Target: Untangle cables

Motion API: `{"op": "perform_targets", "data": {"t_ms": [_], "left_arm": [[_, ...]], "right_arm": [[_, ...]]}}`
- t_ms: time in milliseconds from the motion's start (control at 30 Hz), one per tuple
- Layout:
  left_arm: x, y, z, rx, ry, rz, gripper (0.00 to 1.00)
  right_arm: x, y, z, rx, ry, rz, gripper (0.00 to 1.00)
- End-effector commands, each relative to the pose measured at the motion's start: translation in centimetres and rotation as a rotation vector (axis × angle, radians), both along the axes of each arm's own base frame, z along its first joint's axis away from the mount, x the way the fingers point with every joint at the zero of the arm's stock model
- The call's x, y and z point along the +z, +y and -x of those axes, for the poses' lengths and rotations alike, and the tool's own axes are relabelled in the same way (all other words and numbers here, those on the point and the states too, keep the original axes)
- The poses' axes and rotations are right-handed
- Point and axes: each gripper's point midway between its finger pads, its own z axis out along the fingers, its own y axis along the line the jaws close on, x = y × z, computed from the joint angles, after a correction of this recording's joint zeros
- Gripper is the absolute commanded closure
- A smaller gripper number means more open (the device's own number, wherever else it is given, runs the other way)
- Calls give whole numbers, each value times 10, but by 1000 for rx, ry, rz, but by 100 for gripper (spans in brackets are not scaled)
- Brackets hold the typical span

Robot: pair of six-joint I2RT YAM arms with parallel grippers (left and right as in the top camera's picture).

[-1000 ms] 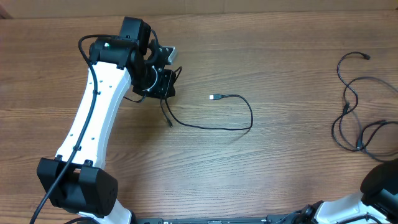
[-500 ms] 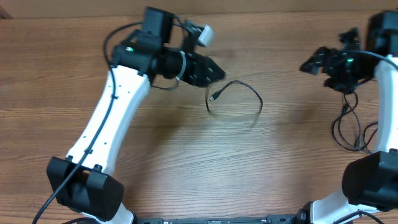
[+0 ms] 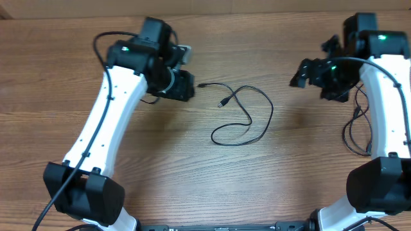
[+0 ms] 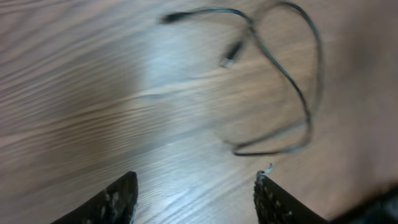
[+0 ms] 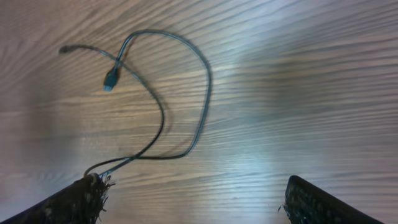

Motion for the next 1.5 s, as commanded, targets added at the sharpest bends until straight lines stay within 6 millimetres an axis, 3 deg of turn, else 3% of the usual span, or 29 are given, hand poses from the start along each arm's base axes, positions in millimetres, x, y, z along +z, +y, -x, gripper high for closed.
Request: {"op": "perform_targets", "data": {"t_ms": [0, 100, 200, 400, 433, 600, 800, 900, 967, 1067, 1167, 1300, 1400, 1467], "left_arm": [[10, 37, -9, 174, -15, -25, 38], [10, 51, -11, 211, -6, -27, 38], [9, 53, -11, 214, -3, -28, 35], [9, 50, -10, 207, -1, -28, 34], [9, 50, -8, 206, 4, -29, 34], [8, 51, -5, 205, 17, -33, 34], [8, 51, -5, 205, 19, -33, 35], [7, 51, -4, 205, 23, -34, 35], [7, 51, -3, 205, 26, -35, 35], [7, 51, -3, 205, 28, -35, 35], [7, 50, -2, 204, 30, -33, 35], [7, 50, -2, 203, 31, -29, 35], [7, 50, -2, 203, 34, -30, 35], [7, 50, -1, 203, 34, -30, 35]], "right_arm": [[-20, 29, 7, -22, 61, -43, 9], [-44, 52, 15, -11, 100, -45, 9], [-66, 66, 25, -20, 139, -33, 9], [-127, 80, 46, -154, 202, 46, 9], [-151, 93, 45, -121, 146, 39, 9], [-169, 106, 55, -78, 133, 38, 9], [-179, 108, 68, -52, 155, 65, 14], [-181, 102, 66, -57, 141, 99, 40], [-181, 104, 63, -57, 127, 93, 66], [-180, 106, 56, -58, 101, 83, 86], [-180, 104, 50, -64, 75, 96, 95], [-175, 86, 40, -93, 36, 181, 96], [-154, 62, 26, -139, -19, 284, 96], [-125, 44, 9, -189, -83, 334, 96]]}}
